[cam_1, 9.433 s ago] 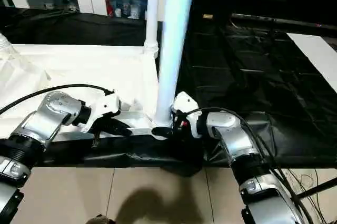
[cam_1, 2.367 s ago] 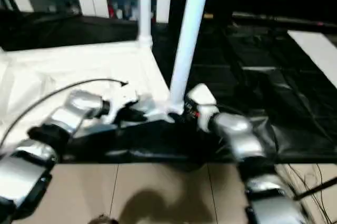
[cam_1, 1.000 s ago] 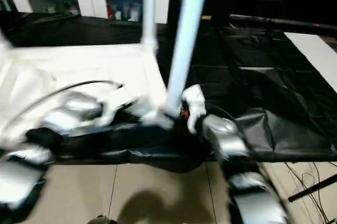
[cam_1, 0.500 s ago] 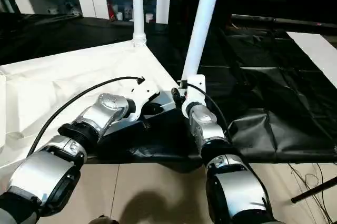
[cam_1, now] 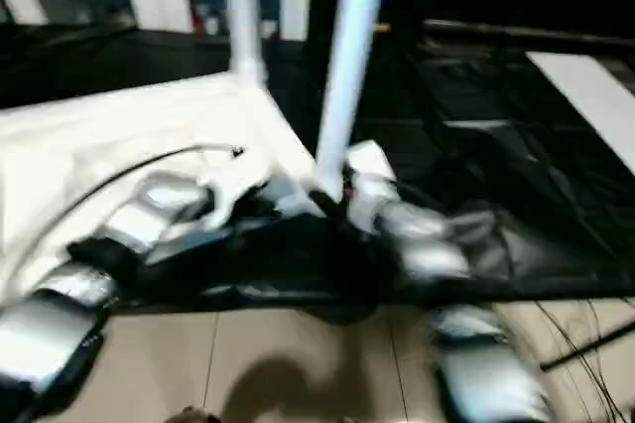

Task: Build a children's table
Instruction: Rotate leg to tighten

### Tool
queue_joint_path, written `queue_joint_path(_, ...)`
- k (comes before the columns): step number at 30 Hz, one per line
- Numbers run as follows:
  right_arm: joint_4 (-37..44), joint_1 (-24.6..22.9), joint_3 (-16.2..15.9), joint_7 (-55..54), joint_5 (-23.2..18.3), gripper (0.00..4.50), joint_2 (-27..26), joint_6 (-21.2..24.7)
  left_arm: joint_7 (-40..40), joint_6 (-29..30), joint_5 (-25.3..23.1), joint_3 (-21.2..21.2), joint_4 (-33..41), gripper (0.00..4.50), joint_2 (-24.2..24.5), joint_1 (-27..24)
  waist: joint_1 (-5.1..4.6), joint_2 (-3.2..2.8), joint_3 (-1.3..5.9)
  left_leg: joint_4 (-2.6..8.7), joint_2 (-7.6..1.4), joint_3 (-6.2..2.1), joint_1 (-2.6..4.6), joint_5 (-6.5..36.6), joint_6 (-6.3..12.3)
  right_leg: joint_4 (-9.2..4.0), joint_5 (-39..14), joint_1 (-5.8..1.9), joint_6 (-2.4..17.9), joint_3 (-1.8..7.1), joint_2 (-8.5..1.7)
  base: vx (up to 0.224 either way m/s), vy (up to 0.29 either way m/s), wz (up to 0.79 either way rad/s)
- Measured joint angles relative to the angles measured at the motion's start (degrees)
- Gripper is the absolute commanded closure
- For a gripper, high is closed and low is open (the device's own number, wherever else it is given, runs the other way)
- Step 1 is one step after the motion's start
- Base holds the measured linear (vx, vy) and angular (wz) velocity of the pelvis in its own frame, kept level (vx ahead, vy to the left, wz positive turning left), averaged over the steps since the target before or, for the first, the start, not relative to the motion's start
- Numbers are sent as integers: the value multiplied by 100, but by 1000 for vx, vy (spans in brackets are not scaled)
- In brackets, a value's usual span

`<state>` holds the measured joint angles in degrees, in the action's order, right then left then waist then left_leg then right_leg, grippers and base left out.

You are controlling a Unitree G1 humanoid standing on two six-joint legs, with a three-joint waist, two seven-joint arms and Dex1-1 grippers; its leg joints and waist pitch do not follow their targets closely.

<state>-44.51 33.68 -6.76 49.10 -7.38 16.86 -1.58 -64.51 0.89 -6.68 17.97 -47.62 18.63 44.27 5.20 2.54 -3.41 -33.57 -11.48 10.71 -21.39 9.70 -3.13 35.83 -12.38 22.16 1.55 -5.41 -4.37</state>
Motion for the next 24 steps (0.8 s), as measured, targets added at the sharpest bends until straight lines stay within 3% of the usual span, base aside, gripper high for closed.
queue_joint_path(4,447,-213,-222,891,-166,66,213,128,-720,-79,152,137,422,450,307,-236,56,5,-3,-11,-20,32,2,15,-29,4,0,-4,0,-1,-1,0,0,0)
queue_joint_path(9,628,-216,-293,1299,-316,66,208,336,-1007,-73,190,202,640,450,355,-317,110,9,-2,-17,-34,68,3,15,-29,7,2,-7,0,3,-6,0,0,0)
queue_joint_path(24,609,-214,-358,1441,-256,177,192,362,-1019,69,183,203,793,450,414,-364,96,11,-1,-17,-35,69,6,15,-30,10,1,-6,-1,3,-6,0,0,0)
